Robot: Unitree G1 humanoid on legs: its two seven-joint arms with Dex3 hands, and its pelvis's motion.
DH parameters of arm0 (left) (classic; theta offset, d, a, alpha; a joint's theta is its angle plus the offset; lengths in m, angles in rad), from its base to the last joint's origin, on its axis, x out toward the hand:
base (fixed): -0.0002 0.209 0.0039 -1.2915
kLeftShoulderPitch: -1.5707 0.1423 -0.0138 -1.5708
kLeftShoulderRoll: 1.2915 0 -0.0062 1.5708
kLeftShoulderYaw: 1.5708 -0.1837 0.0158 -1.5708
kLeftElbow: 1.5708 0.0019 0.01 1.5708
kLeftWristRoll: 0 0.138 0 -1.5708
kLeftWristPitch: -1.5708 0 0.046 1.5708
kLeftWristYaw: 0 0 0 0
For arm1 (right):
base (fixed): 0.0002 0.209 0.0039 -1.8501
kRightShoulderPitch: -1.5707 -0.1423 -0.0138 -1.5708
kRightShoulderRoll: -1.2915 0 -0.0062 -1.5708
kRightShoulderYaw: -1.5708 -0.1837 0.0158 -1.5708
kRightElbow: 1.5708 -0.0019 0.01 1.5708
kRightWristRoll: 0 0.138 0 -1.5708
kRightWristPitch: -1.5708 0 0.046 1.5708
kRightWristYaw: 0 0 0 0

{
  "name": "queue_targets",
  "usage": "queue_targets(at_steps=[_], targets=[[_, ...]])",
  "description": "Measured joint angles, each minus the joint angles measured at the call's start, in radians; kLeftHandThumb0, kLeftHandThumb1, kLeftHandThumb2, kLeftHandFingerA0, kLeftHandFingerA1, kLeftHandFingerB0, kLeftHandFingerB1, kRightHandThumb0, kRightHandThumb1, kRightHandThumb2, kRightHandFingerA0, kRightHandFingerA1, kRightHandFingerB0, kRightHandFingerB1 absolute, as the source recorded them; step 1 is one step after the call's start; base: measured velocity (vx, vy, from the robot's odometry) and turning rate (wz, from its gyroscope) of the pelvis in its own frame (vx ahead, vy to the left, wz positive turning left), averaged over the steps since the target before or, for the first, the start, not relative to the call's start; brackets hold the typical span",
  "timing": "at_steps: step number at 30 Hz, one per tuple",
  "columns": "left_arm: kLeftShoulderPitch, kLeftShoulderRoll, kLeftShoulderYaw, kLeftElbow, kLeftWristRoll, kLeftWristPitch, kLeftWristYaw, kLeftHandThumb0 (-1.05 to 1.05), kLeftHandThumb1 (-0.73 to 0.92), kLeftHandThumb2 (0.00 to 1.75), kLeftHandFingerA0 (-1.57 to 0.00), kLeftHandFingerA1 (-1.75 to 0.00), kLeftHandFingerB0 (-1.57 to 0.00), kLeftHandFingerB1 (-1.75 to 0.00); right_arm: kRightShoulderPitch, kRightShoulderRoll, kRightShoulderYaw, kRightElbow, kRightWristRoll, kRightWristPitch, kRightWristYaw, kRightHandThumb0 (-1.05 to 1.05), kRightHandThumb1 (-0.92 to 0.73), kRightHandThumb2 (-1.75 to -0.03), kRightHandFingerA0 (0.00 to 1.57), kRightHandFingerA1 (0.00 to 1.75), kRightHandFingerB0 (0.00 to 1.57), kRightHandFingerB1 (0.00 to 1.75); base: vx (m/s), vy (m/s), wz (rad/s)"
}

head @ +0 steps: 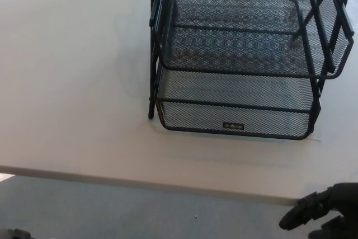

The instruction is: A balck drawer is kept on the middle of the table and the robot uses its right hand to push it back away from the robot

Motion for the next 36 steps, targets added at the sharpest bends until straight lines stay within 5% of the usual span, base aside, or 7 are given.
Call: queue_targets(at_steps=[8, 9, 10, 11, 31, 32, 36], targets=[[0.000, 0.000, 0.001, 0.002, 0.001, 0.000, 0.002, -0.55, 0.71, 0.62, -0.48, -0.39, -0.32, -0.33, 0.055, 0.000, -0.038, 0.176, -0.018, -0.107, -0.047, -0.51, -0.68, -0.61, 0.53, 0.40, 0.43, 0.36, 0.00, 0.000, 0.00], [0.000, 0.000, 0.001, 0.002, 0.001, 0.000, 0.002, -0.55, 0.70, 0.62, -0.49, -0.39, -0.32, -0.33, 0.057, 0.000, -0.039, 0.183, -0.018, -0.111, -0.047, -0.47, -0.56, -0.96, 0.49, 0.59, 0.33, 0.51, 0.00, 0.000, 0.00], [0.000, 0.000, 0.001, 0.003, 0.001, 0.000, 0.003, -0.55, 0.70, 0.62, -0.49, -0.39, -0.32, -0.33, 0.061, 0.000, -0.040, 0.207, -0.019, -0.124, -0.043, -0.47, -0.56, -0.96, 0.49, 0.59, 0.33, 0.51, 0.00, 0.000, 0.00], [0.000, 0.000, 0.001, 0.003, 0.001, 0.000, 0.003, -0.55, 0.71, 0.62, -0.49, -0.39, -0.33, -0.33, 0.062, 0.000, -0.039, 0.221, -0.020, -0.131, -0.040, -0.48, -0.70, -0.61, 0.56, 0.41, 0.48, 0.38, 0.00, 0.000, 0.00], [0.004, 0.000, 0.005, 0.001, 0.000, 0.000, 0.003, -0.57, 0.71, 0.63, -0.48, -0.39, -0.33, -0.33, -0.061, 0.044, 0.139, 0.528, -0.230, -0.216, -0.176, -0.48, -0.75, -0.62, 0.46, 0.39, 0.40, 0.35, 0.00, 0.000, 0.00], [0.004, 0.000, 0.005, 0.001, 0.000, 0.000, 0.003, -0.55, 0.75, 0.63, -0.50, -0.38, -0.35, -0.33, -0.063, 0.047, 0.143, 0.536, -0.234, -0.216, -0.182, -0.47, -0.59, -0.97, 0.40, 0.57, 0.25, 0.49, 0.00, 0.000, 0.00], [0.004, 0.000, 0.004, 0.001, 0.000, 0.000, 0.003, -0.56, 0.71, 0.62, -0.49, -0.39, -0.34, -0.33, -0.107, 0.103, 0.187, 0.637, -0.282, -0.212, -0.247, -0.48, -0.60, -0.98, 0.40, 0.57, 0.25, 0.49, 0.00, 0.000, 0.00]])
